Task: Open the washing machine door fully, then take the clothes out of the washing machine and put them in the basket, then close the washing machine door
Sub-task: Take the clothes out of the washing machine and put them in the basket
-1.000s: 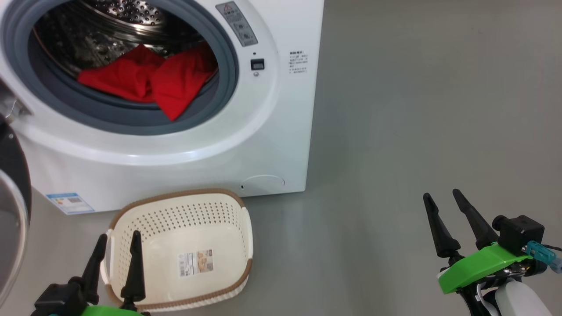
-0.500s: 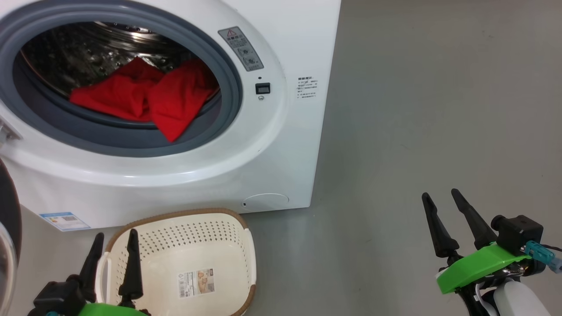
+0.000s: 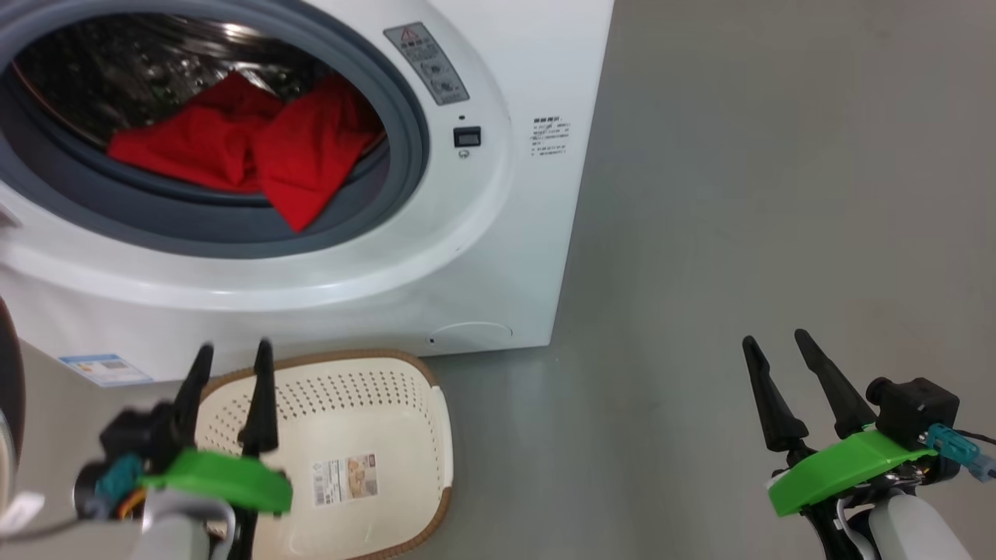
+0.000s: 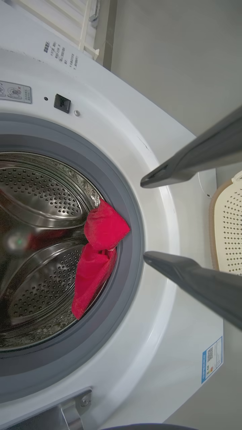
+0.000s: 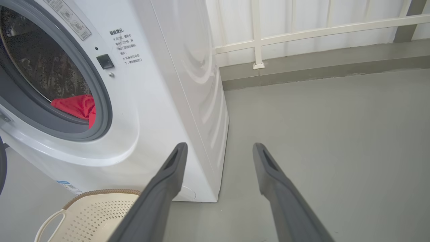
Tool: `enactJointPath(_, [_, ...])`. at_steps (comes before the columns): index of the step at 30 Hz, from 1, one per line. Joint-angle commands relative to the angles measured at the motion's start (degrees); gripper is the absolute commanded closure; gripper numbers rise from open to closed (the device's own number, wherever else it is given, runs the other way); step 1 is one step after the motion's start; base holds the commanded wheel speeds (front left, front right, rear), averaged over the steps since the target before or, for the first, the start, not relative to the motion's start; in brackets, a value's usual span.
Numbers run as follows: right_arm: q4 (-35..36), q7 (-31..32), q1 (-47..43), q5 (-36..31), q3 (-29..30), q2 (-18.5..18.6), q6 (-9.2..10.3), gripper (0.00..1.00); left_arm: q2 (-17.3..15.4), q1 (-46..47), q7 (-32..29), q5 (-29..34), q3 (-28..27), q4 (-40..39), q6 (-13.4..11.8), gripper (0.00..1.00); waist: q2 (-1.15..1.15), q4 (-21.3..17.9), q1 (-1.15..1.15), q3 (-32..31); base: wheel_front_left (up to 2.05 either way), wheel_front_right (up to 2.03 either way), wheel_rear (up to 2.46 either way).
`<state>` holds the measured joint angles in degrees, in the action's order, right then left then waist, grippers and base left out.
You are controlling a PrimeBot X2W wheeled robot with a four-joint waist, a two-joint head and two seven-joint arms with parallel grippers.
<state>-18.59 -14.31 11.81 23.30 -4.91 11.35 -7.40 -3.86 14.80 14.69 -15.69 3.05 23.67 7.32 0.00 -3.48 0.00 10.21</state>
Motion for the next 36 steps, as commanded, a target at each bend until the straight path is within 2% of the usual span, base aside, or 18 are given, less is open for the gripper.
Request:
enactJointPath(1, [1.53, -0.69, 1.67, -0.69, -1.22, 0.01, -0.09, 0.0, -1.95, 4.55, 0.31, 0.69, -0.85, 1.44, 0.16, 0.0, 0.0, 0.0, 0.0, 1.4, 0.0, 0.0, 0.0])
enactJointPath(7, [1.88, -0.69, 2.77, -0.73, -1.38, -0.77, -0.09, 0.0, -3.95, 17.01, -0.87, -0.28, 1.0, 12.11, 0.16, 0.0, 0.0, -0.71, 0.0, 3.6, 0.0, 0.0, 0.0])
enactJointPath(20, [2.57, -0.69, 5.58, -0.67, -2.21, -2.21, -0.09, 0.0, -6.64, 40.26, -10.23, -2.55, 8.32, 31.4, 0.16, 0.0, 0.0, -3.3, 0.0, 9.09, 0.0, 0.0, 0.0])
enactJointPath(29, [2.88, -0.69, 8.05, -0.57, -3.11, -3.32, -0.09, 0.0, -8.31, 48.55, -13.48, -2.29, 12.3, 41.18, 0.16, 0.0, 0.0, -5.95, 0.0, 12.95, 0.0, 0.0, 0.0])
enactJointPath(36, [2.93, -0.69, 9.88, -0.12, -3.72, -3.92, -0.09, 0.0, -10.08, 53.53, -13.45, -1.93, 14.36, 45.9, 0.16, 0.0, 0.0, -7.89, 0.0, 16.53, 0.0, 0.0, 0.0])
